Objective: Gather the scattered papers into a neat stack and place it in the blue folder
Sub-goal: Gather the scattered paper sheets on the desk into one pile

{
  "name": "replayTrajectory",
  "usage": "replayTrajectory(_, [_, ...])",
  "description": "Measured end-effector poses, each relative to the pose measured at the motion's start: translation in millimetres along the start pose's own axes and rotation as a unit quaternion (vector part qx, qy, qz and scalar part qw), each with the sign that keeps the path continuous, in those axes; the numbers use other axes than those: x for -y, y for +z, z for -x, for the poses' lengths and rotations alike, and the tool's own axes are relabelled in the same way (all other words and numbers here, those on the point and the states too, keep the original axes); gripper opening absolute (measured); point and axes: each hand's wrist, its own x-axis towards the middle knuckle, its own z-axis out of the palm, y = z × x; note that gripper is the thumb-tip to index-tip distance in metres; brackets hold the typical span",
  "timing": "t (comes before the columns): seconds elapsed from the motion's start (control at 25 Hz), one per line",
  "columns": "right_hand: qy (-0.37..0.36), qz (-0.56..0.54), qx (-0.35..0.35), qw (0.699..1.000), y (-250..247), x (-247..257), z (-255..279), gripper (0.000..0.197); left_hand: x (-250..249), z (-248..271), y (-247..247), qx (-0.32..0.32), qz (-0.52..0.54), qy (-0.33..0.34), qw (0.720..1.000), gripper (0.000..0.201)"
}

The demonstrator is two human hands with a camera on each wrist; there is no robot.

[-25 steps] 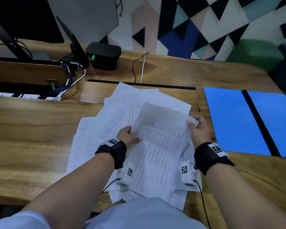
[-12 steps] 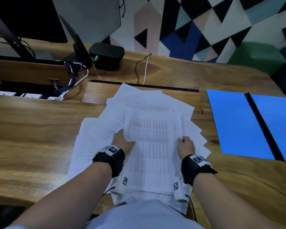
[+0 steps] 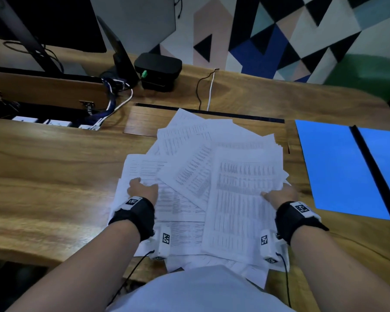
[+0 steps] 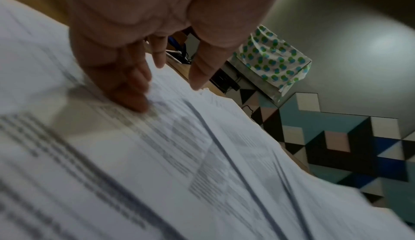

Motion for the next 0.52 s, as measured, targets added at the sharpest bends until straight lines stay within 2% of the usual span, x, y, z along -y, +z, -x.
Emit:
replayTrajectory(0.08, [0.016,-0.001,0.086,0.996,3.9,-0.9,0.2,0.057,4.7,9.7,9.6,0.071,0.094,-0.027,0.993,0.052])
replayTrajectory(0.16, [0.013,-0.122,0.185,0.975,10.9,-11.1,6.9,0.049,6.0,18.2,23.7,0.137,0.137,-0.045,0.980,0.037])
replayTrajectory(0.2, [0.015,-0.150,0.209,0.966,14.4,-16.6,10.9,0.047,5.0,22.6,29.4,0.155,0.140,-0.039,0.977,0.038])
replayTrajectory(0.24, [-0.003,-0.150,0.212,0.966,16.1,-22.5,13.3,0.045,3.6,24.6,33.1,0.151,0.134,-0.017,0.979,0.042])
replayTrajectory(0.28, [-0.034,-0.106,0.185,0.976,15.8,-26.1,14.2,0.044,0.0,26.3,32.6,0.127,0.103,0.015,0.986,0.044])
replayTrajectory(0.36, [-0.083,-0.020,0.096,0.992,7.8,-30.2,6.9,0.043,-8.1,24.5,24.4,0.062,0.021,0.078,0.995,0.044])
replayTrajectory(0.4, [-0.094,-0.007,0.061,0.994,1.4,-31.5,0.8,0.038,-11.3,21.8,18.5,0.050,-0.011,0.105,0.993,0.043])
replayTrajectory(0.44, [-0.107,-0.014,0.051,0.993,-5.5,-32.0,-4.4,0.032,-14.5,18.6,12.1,0.059,-0.045,0.125,0.989,0.043])
replayTrajectory(0.52, [-0.126,-0.037,0.079,0.988,-13.5,-32.0,-10.2,0.026,-16.5,12.5,8.4,0.109,-0.114,0.154,0.975,0.046])
